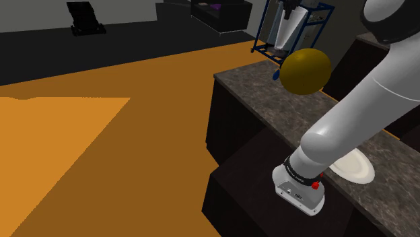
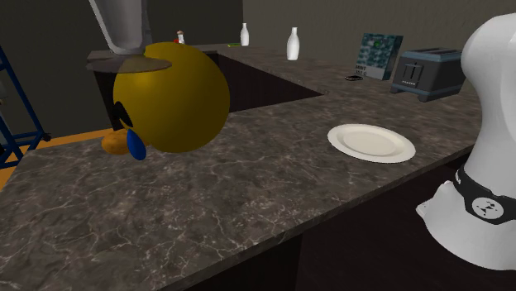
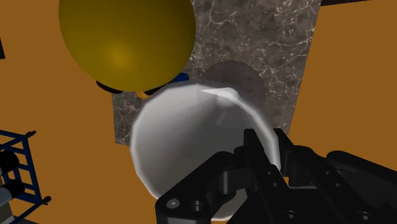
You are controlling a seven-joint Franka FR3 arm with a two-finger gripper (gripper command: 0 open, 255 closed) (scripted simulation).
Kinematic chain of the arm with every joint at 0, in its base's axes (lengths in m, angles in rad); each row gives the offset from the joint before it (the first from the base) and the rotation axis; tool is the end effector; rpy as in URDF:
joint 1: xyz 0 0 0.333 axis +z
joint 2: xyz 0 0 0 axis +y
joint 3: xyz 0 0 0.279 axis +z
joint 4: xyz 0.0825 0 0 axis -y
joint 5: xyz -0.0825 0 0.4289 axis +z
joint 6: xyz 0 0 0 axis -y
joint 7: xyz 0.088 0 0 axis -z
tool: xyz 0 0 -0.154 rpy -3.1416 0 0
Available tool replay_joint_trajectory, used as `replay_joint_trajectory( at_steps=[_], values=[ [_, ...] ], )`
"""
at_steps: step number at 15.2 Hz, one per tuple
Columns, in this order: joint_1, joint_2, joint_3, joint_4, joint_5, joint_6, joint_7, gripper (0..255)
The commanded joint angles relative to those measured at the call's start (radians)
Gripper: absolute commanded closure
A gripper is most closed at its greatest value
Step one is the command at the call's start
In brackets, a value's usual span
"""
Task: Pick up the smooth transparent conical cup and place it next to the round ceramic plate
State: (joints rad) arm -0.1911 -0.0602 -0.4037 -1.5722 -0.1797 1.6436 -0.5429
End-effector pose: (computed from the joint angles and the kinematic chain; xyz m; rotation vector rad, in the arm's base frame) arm 0.4770 -0.3611 0.5817 2.9408 -0.0751 0.0331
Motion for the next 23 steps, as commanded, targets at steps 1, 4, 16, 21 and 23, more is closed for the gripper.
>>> replay_joint_trajectory(
  at_steps=[1,4,16,21,23],
  values=[
    [-0.007,-0.066,-0.005,-0.070,-0.025,0.012,-0.009,255],
    [-0.024,-0.165,-0.013,-0.165,-0.063,0.020,-0.028,255],
    [-0.127,-0.501,-0.066,-0.415,-0.199,-0.014,-0.155,255],
    [-0.177,-0.613,-0.102,-0.468,-0.253,-0.046,-0.233,255],
    [-0.197,-0.652,-0.119,-0.481,-0.274,-0.060,-0.268,255]
  ],
)
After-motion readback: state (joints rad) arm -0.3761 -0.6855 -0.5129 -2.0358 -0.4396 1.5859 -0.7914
